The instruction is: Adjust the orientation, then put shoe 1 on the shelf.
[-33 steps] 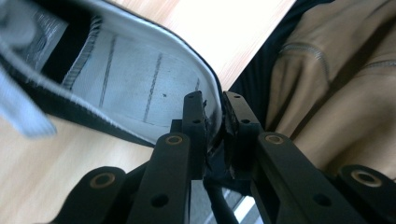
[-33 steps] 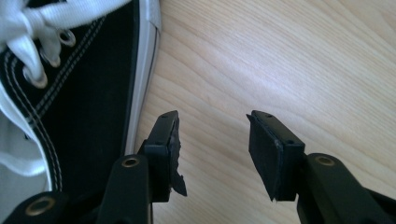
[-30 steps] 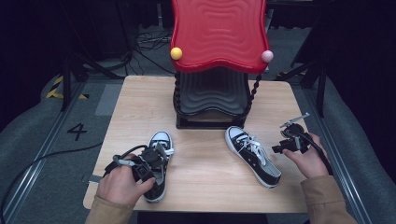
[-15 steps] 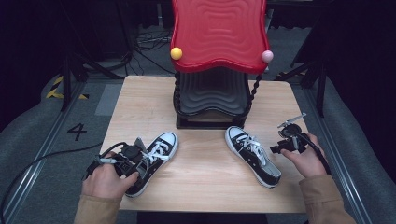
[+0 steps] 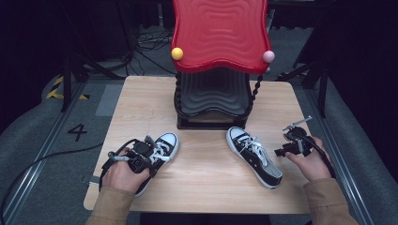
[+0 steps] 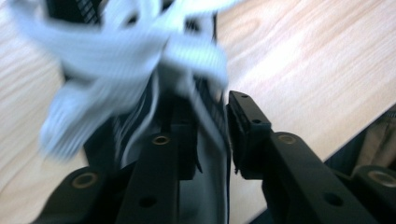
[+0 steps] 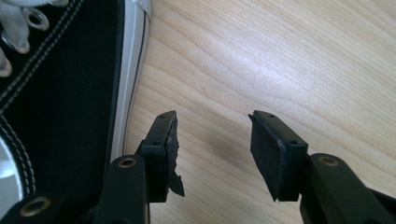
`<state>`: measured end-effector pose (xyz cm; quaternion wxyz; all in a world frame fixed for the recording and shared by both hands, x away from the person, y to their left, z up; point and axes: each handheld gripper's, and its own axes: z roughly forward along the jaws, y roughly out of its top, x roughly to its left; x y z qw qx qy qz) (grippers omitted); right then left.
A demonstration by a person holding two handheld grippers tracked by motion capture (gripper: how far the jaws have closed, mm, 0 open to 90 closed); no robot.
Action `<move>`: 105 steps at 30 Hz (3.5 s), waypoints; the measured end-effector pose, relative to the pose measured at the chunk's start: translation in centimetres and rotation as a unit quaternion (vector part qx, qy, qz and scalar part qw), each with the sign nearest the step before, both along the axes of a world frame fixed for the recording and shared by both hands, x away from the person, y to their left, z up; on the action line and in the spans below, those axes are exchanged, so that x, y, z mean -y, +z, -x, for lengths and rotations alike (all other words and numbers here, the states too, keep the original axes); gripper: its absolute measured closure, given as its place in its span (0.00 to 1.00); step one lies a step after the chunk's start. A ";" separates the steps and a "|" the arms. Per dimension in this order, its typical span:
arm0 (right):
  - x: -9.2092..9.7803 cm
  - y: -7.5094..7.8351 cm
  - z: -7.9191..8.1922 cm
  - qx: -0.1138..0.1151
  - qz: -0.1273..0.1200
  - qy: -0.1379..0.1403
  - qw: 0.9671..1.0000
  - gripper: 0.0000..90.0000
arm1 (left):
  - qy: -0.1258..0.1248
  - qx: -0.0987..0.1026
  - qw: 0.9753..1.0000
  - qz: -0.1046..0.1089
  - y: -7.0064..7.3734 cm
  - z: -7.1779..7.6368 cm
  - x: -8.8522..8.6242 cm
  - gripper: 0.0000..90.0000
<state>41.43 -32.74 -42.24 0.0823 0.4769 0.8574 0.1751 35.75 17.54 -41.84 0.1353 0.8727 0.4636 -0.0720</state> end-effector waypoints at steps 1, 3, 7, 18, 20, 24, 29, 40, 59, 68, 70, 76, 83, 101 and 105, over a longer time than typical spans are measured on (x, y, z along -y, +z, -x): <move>0.1 0.0 0.1 0.000 0.002 0.000 1.000 0.58 | 0.002 0.010 1.000 0.006 -0.5 -0.2 0.1 0.83; 0.3 -0.1 0.3 -0.002 0.001 -0.003 1.000 0.58 | 0.010 0.017 1.000 0.016 -0.6 -0.4 -0.1 0.89; 0.6 -0.3 0.5 -0.002 0.001 -0.007 1.000 0.57 | 0.020 0.037 0.999 0.024 -0.7 -0.6 -0.1 0.89; 1.5 -0.7 1.4 -0.008 0.005 -0.021 1.000 0.56 | 0.047 0.051 0.997 -0.015 -0.9 -0.8 1.3 0.85; 1.6 -0.8 1.5 -0.008 0.006 -0.020 1.000 0.56 | 0.053 0.055 0.997 -0.033 -0.9 -0.8 1.9 0.84; 1.8 -0.9 1.9 -0.009 0.007 -0.021 1.000 0.56 | 0.049 0.061 0.994 -0.078 -1.0 -0.8 2.9 0.81; 2.5 -1.0 2.2 -0.009 0.006 -0.031 0.999 0.56 | 0.044 0.043 0.997 -0.054 -1.0 -1.3 2.4 0.84; 3.4 -1.0 2.9 -0.010 0.006 -0.044 0.999 0.56 | 0.056 0.065 0.996 0.021 1.5 -1.2 3.7 0.95; 3.3 -2.0 3.7 -0.027 -0.041 -0.039 0.998 0.62 | -0.006 0.090 0.993 0.074 8.6 -2.1 8.2 0.94; 3.1 -1.5 2.9 -0.023 -0.058 -0.017 0.998 0.63 | 0.011 0.113 0.992 0.054 12.0 -2.9 10.0 0.94; 3.4 -1.7 2.9 -0.025 -0.065 -0.016 0.997 0.63 | 0.016 0.116 0.991 0.060 12.7 -3.2 10.3 0.94; 4.1 -2.2 2.9 -0.031 -0.073 -0.024 0.997 0.62 | 0.048 0.159 0.984 0.056 13.5 -5.4 11.9 0.94; 3.8 -1.9 3.3 -0.023 -0.068 -0.020 0.997 0.62 | 0.066 0.204 0.976 0.048 13.5 -7.8 13.1 0.94; 4.2 -1.9 4.3 -0.014 -0.062 -0.026 0.998 0.62 | 0.126 0.250 0.960 0.026 11.8 -11.2 16.0 0.94; 4.4 -2.0 4.9 -0.014 -0.056 -0.028 0.998 0.62 | 0.146 0.271 0.951 0.012 11.7 -11.7 16.5 0.94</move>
